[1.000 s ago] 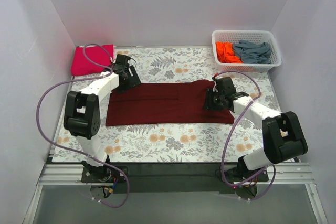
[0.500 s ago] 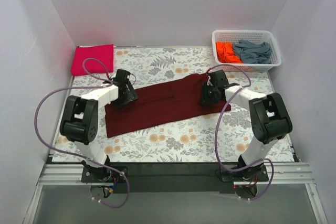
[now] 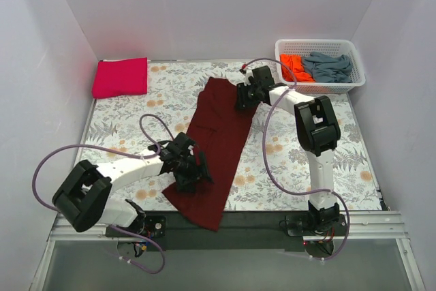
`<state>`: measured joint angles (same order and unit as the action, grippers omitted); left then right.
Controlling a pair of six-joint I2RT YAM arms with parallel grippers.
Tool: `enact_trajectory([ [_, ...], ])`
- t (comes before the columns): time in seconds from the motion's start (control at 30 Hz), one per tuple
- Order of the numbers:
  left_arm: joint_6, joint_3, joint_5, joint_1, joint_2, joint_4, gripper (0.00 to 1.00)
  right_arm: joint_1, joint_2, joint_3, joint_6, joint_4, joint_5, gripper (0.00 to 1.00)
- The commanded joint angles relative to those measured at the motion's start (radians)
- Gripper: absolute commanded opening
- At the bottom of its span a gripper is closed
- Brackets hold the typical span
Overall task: Fold and stack the t-shirts
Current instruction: Fold the tshirt
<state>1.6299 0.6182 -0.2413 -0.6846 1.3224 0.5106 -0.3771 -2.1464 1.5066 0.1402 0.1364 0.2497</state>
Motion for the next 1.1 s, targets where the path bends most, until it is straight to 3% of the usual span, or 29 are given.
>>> enact_trajectory([
  [0.0,0.113,-0.005,-0.171,-0.079,0.101,0.01,0.76,-0.046,-0.145,0.133,-0.047,0.068,0.085,0.47],
  [0.13,0.137,0.098,-0.237,-0.164,0.246,-0.078,0.82,-0.049,-0.23,0.266,-0.06,0.086,0.111,0.47],
  [0.3,0.119,0.276,-0.236,-0.231,0.304,-0.075,0.89,-0.049,-0.222,0.36,-0.099,0.137,0.12,0.48],
  [0.53,0.134,0.365,-0.028,-0.208,0.189,0.098,0.9,-0.051,0.008,0.187,-0.169,0.16,0.059,0.55],
  [0.67,0.108,0.354,0.025,-0.075,0.089,0.173,0.9,-0.062,0.152,0.045,-0.182,0.163,0.028,0.55],
  [0.77,0.016,0.348,0.042,0.084,0.047,0.193,0.88,-0.089,0.261,-0.073,-0.179,0.164,0.002,0.55],
  [0.9,-0.126,0.377,0.099,0.273,0.099,0.204,0.84,-0.135,0.399,-0.238,-0.094,0.163,-0.033,0.55],
  [1.07,-0.191,0.436,0.109,0.413,0.221,0.092,0.74,-0.183,0.528,-0.449,-0.016,0.154,-0.055,0.52],
])
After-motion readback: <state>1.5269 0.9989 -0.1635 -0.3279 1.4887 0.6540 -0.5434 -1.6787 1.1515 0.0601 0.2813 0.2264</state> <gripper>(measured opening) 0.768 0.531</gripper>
